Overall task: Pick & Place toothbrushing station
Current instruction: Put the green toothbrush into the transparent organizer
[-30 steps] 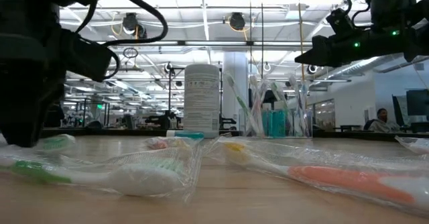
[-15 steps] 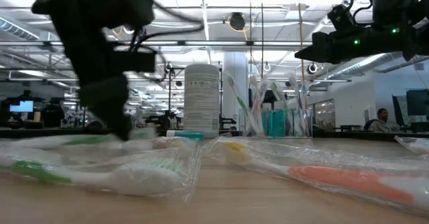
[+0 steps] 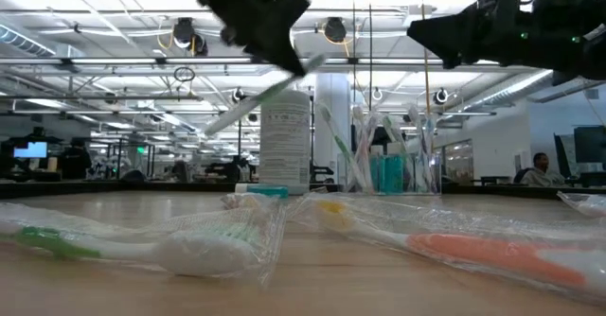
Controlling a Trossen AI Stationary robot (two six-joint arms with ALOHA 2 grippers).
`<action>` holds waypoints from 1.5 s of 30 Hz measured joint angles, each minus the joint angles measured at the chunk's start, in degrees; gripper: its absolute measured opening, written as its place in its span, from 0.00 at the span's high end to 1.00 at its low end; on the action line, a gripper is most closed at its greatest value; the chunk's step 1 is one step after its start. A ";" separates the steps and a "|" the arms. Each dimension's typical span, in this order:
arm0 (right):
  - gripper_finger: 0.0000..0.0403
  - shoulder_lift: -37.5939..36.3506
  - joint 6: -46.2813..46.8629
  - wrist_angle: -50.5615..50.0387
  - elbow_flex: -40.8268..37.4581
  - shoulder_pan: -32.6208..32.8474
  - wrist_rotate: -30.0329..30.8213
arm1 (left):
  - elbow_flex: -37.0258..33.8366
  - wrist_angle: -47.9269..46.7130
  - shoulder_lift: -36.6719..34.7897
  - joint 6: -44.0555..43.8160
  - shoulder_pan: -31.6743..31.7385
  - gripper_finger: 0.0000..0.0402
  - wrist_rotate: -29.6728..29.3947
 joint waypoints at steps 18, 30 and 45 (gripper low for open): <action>0.58 20.44 2.14 0.59 14.86 6.06 -11.59 | 2.05 13.10 -0.04 16.88 1.56 0.94 5.76; 0.49 25.91 -3.38 0.99 17.88 6.01 -11.40 | 2.05 13.28 -0.09 17.44 1.53 0.94 9.01; 0.64 25.93 -5.92 2.13 17.90 6.03 -11.55 | 2.05 16.18 -0.11 18.19 2.58 0.94 9.11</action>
